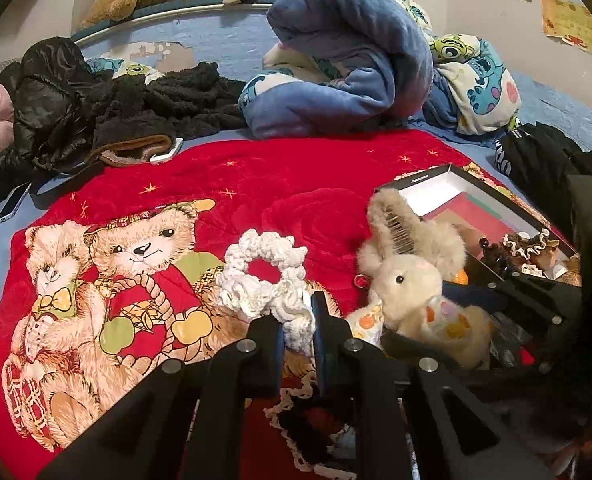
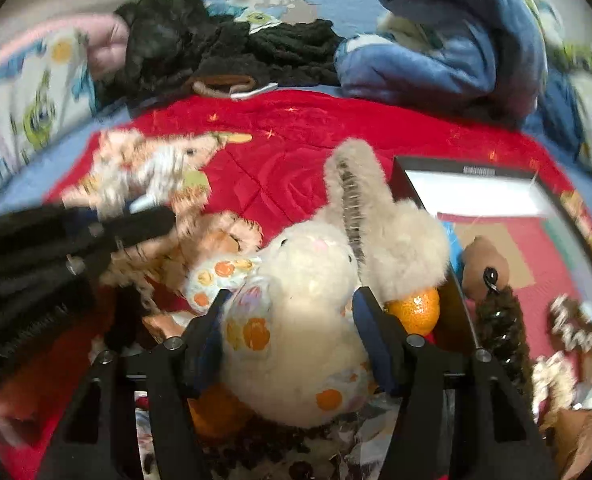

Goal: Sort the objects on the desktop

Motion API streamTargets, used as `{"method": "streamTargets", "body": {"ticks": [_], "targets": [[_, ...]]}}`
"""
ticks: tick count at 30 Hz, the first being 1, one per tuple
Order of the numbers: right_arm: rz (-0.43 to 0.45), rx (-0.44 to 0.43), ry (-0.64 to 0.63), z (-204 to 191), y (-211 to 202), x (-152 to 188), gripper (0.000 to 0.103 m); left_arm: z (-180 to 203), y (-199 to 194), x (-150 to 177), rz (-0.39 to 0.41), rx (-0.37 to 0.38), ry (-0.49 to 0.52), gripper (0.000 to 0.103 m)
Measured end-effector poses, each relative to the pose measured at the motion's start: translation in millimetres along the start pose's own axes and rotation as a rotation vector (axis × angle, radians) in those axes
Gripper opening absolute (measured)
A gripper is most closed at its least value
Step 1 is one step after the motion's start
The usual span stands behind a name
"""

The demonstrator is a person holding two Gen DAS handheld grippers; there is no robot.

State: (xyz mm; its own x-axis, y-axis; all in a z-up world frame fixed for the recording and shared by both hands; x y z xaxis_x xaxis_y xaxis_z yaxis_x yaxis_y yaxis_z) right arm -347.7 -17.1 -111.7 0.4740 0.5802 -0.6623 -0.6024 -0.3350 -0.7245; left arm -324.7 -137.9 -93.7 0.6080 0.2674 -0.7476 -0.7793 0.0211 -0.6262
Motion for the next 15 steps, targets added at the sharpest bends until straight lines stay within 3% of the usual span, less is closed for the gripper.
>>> {"method": "streamTargets", "body": {"ticks": [7,15], "targets": [[-0.002,0.035,-0.025,-2.1,1.5,0.8,0.047,1.1,2.8,0.7,-0.008,-0.007,0.0,0.012],[0.023,-0.025,0.061,3.7,-10.3,-3.3,0.043,1.0,-1.5,-1.8,0.002,0.009,-0.015,0.012]]}}
Point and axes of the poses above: each gripper's, at about its wrist camera, not at the fingertips, and y roughly the way its jaws point, z to its right, x to its underside, the point moved 4 cm from there along y, roughly the way its jaws point, and after that the axes turned 12 degrees about -y, right-handed, at the moved point
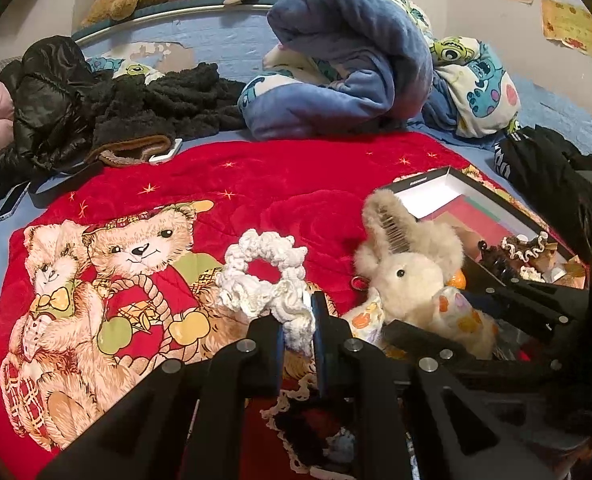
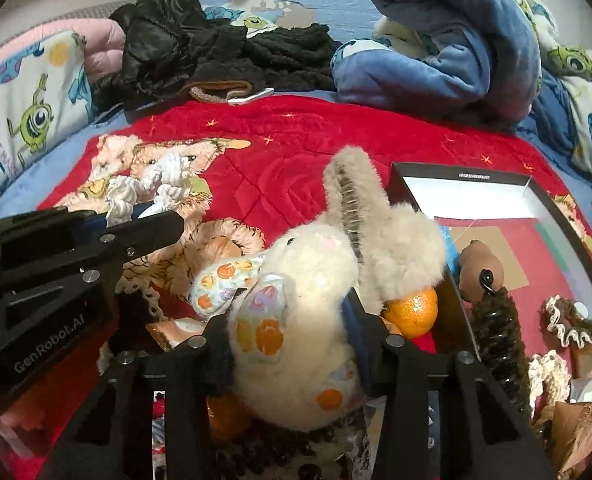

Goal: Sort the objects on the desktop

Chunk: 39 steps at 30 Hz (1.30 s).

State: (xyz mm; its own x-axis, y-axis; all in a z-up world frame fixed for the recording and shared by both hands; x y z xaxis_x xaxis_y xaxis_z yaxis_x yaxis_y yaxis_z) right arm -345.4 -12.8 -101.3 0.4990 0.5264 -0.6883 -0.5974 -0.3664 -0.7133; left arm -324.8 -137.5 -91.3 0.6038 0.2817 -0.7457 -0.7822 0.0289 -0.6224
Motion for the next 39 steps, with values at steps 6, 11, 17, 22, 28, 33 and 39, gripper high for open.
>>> {"method": "streamTargets", "body": {"ticks": [6,11,17,22,28,33,39], "targets": [[0.047,-0.036,0.024,-1.3,-15.4,-8.4,0.038,-3.2,-0.7,-2.3,0.0,0.007,-0.02,0.012],[0.042,-0.051,-0.005,-3.1,-16.5,-10.8,0.02,-1.7,0.6,-0.2,-0.003,0.002,-0.013,0.012],[-0.004,-0.061,0.042,3.8,-1.3,-4.0,0.032,-0.8,4.9,2.0,-0.014,-0.005,-0.002,0.012],[-0.024,-0.091,0.04,6.3,10.1,-0.2,0.037,-0.3,7.2,2.8,-0.024,0.001,-0.003,0.012],[-0.046,-0.095,0.018,3.4,21.0,1.0,0.038,-0.6,10.1,5.5,-0.032,-0.004,0.001,0.012],[-0.029,-0.04,0.006,-1.1,26.5,4.1,0.035,-2.0,13.9,7.8,-0.04,-0.007,0.001,0.012],[0.013,-0.048,0.053,3.9,13.1,-0.4,0.026,-2.2,11.3,5.4,-0.031,-0.001,-0.007,0.012]]}}
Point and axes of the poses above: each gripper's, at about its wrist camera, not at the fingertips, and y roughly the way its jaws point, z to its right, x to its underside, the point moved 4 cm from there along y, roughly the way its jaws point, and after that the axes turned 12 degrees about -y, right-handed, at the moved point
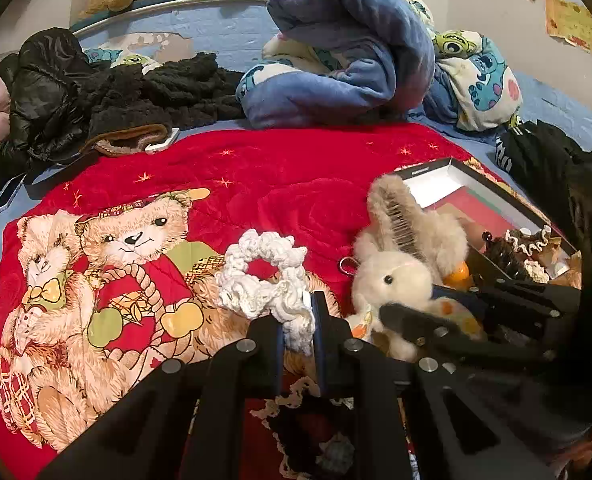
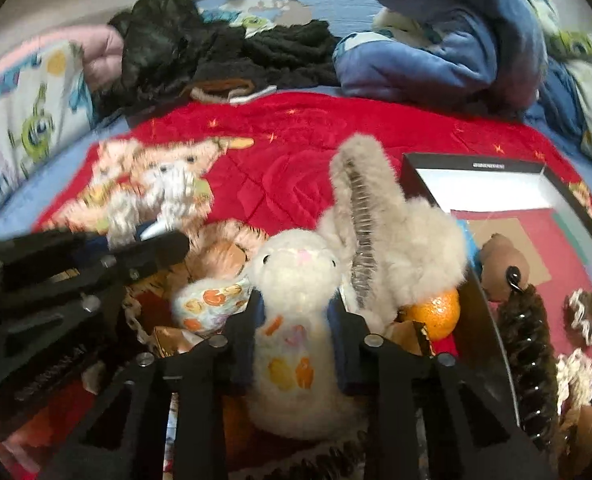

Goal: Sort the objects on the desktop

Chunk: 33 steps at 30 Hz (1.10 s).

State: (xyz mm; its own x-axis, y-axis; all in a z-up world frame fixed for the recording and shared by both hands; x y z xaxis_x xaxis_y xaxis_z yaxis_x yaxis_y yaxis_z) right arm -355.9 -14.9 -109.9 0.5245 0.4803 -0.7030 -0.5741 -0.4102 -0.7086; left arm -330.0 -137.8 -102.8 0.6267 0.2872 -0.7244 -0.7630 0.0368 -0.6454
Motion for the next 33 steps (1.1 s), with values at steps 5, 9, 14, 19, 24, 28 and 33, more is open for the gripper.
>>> {"method": "streamTargets", "body": {"ticks": [5,9,14,19,24,28,33], "targets": [[0.04,-0.022,0.012,-2.5,-15.4,-6.9,0.025,-2.6,-2.8,-2.6,0.008,0.006,-0.015,0.012],[0.069,-0.03,0.012,-6.7,-26.0,-13.3,0.024,-4.8,-4.8,-4.6,0.013,0.012,-0.029,0.012],[0.113,-0.047,0.03,-3.7,-41.7,-19.6,0.024,-3.1,-9.5,-6.5,0.024,0.016,-0.029,0.012],[0.136,-0.062,0.041,-0.8,-52.3,-24.2,0.024,2.4,-18.1,-8.6,0.041,0.02,-0.024,0.012],[0.164,-0.071,0.063,6.0,-65.0,-27.5,0.024,10.1,-25.5,-9.0,0.048,0.031,-0.017,0.012],[0.191,-0.076,0.088,18.1,-76.9,-30.3,0.024,20.7,-30.0,-9.0,0.054,0.028,0.001,0.012],[0.218,-0.079,0.128,38.8,-91.1,-31.6,0.025,42.6,-33.1,-13.4,0.048,0.041,0.01,0.012]]}}
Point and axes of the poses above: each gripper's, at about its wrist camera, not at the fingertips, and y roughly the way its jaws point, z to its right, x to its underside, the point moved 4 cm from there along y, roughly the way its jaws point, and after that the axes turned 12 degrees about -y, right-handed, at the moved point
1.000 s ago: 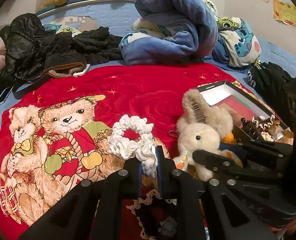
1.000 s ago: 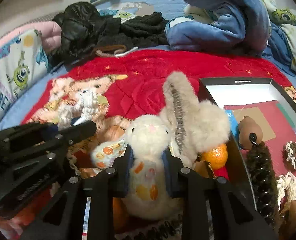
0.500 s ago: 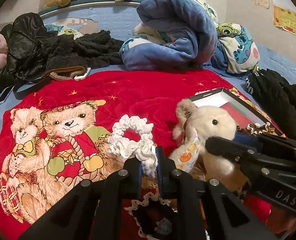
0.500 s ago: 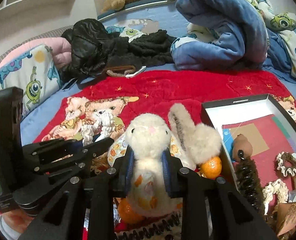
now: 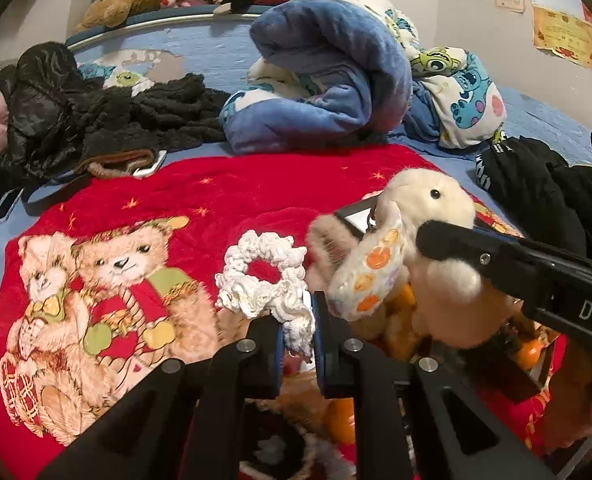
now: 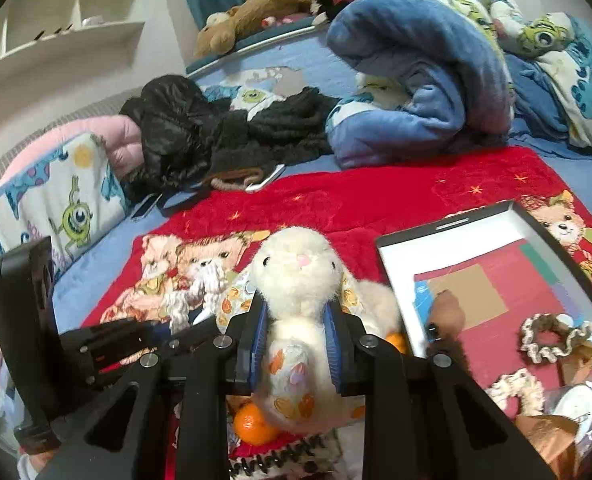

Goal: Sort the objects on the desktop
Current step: 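Carry the scrunchie and the plush bunny over the black tray with both grippers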

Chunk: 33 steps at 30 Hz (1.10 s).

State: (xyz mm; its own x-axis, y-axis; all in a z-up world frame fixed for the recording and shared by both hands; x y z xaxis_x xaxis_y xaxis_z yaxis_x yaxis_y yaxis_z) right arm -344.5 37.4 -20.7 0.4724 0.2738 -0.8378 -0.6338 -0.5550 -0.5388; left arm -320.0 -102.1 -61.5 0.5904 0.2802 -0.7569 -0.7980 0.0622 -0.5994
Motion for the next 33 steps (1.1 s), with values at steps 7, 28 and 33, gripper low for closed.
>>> {"method": "streamTargets", "body": {"ticks": [7,28,33], "targets": [[0.062,0.003,0.086,39.0,-27.6,-7.9,0.025,57.3,-3.1,-12.3,0.008,0.029,0.051,0.012],[0.133,0.217,0.278,168.5,-84.6,19.4,0.026,230.0,74.0,-5.4,-0.094,0.114,0.186,0.012],[0.091,0.185,0.353,199.5,-68.5,40.2,0.026,232.4,102.6,10.6,-0.173,0.098,0.198,0.012]]}}
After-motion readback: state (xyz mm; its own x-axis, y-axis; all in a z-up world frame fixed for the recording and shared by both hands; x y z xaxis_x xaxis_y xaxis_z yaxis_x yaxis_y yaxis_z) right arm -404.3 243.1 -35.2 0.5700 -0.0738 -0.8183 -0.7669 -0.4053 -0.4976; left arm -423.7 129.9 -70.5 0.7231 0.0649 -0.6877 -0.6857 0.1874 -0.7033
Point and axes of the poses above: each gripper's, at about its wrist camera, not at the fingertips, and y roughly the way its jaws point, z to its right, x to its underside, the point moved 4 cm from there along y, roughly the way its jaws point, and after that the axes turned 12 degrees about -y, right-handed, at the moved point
